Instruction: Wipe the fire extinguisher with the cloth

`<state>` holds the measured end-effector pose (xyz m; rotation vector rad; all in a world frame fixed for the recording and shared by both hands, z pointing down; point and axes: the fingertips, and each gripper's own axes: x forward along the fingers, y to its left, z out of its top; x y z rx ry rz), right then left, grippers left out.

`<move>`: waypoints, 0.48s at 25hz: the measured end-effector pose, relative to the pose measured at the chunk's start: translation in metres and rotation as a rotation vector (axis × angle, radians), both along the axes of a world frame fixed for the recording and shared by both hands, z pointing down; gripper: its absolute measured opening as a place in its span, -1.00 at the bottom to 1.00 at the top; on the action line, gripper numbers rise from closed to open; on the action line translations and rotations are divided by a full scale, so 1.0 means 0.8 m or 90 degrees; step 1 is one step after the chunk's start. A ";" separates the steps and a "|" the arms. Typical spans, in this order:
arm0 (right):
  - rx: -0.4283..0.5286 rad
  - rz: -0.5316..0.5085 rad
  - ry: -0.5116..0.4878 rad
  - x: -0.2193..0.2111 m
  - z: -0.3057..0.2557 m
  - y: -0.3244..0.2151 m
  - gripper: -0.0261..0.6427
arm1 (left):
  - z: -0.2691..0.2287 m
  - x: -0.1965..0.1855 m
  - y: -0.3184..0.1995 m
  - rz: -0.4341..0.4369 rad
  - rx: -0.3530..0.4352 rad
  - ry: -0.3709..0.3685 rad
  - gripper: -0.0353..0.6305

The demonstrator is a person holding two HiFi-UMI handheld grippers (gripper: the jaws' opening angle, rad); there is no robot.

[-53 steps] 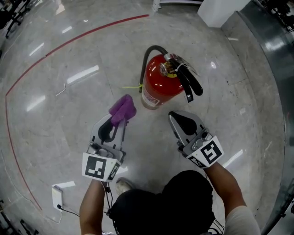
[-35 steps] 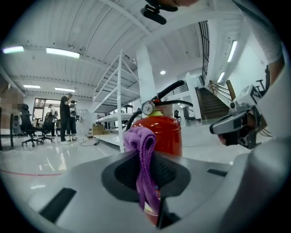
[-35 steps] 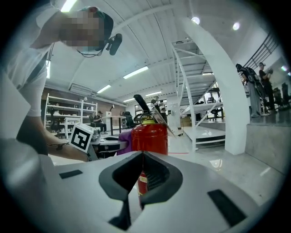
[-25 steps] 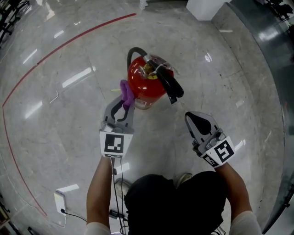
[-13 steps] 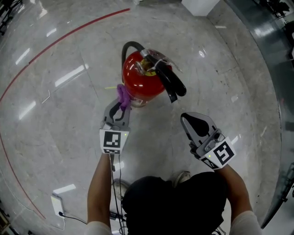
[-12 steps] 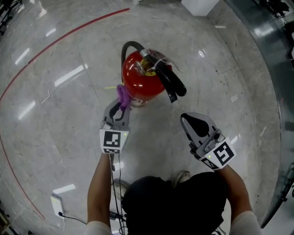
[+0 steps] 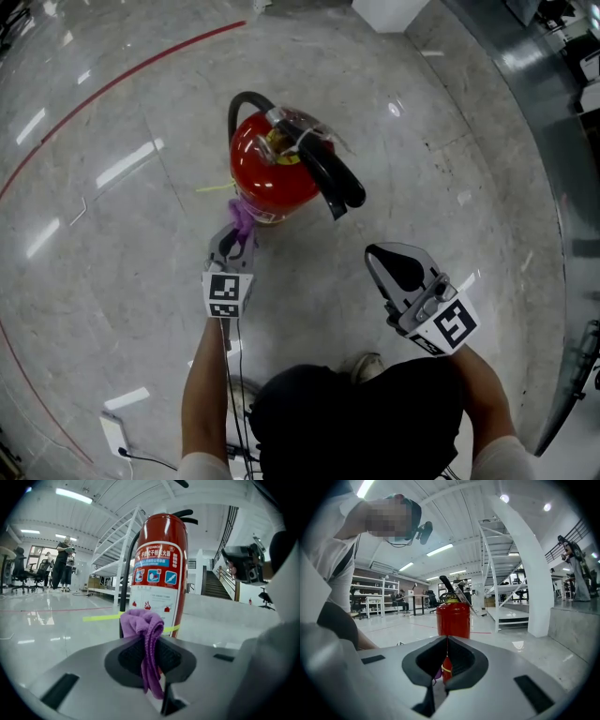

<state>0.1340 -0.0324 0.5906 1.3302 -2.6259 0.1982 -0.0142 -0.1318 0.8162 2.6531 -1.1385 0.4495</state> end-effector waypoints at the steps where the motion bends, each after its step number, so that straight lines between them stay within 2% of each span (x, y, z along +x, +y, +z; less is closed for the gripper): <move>1: 0.000 0.002 0.002 0.002 0.000 0.001 -0.87 | 0.006 0.001 0.000 -0.002 -0.008 0.004 -0.75; 12: -0.005 0.005 0.005 0.002 0.010 -0.001 -0.87 | 0.058 0.001 0.016 -0.013 -0.073 0.010 -0.75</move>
